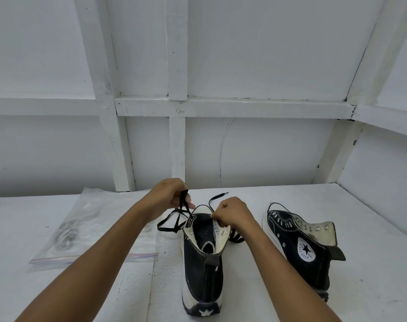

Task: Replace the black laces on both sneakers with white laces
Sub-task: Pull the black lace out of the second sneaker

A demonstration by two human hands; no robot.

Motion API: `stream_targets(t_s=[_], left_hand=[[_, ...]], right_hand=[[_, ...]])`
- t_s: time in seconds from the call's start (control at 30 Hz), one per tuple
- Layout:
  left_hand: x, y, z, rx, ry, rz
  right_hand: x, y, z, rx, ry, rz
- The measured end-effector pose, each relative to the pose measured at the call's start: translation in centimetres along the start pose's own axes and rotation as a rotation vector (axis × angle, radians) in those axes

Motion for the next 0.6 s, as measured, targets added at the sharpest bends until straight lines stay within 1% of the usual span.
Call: stream_targets(t_s=[0.07,0.1,0.2,0.3,0.37,0.43,0.6], left_hand=[[-0.1,0.2,-0.4,0.003,-0.027,0.017],[-0.1,0.2,-0.7,-0.055,-0.039,0.033],[-0.3,0.3,-1.8,-0.401,-0.083,0.051],[-0.3,1.0,-2.9,-0.805,-0.134,-0.100],[-0.2,1.4,-3.0,-0.919,-0.129,-0.185],[-0.2,1.4,-2.5,-0.869,-0.115,-0.191],[-0.3,0.4,-0.4,-0.360,-0.053,-0.009]], right_hand=[[-0.1,0.1,0.0,0.000,-0.001,-0.008],[-0.2,0.1,0.1,0.000,-0.003,-0.006],[-0.3,0.1,0.0,0.004,-0.015,0.009],[-0.5,0.2,0.0,-0.003,-0.020,-0.001],[-0.4,0.2,0.1,-0.013,-0.016,-0.001],[-0.4,0.2,0.3,-0.029,-0.009,-0.001],[-0.3,0.2,0.6,-0.075,0.014,-0.006]])
Point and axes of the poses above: each hand's wrist, its own x-axis away from the middle knuckle, its own y-axis out of the palm, z = x × y, the point moved 7 cm from there along -x, towards the middle knuckle
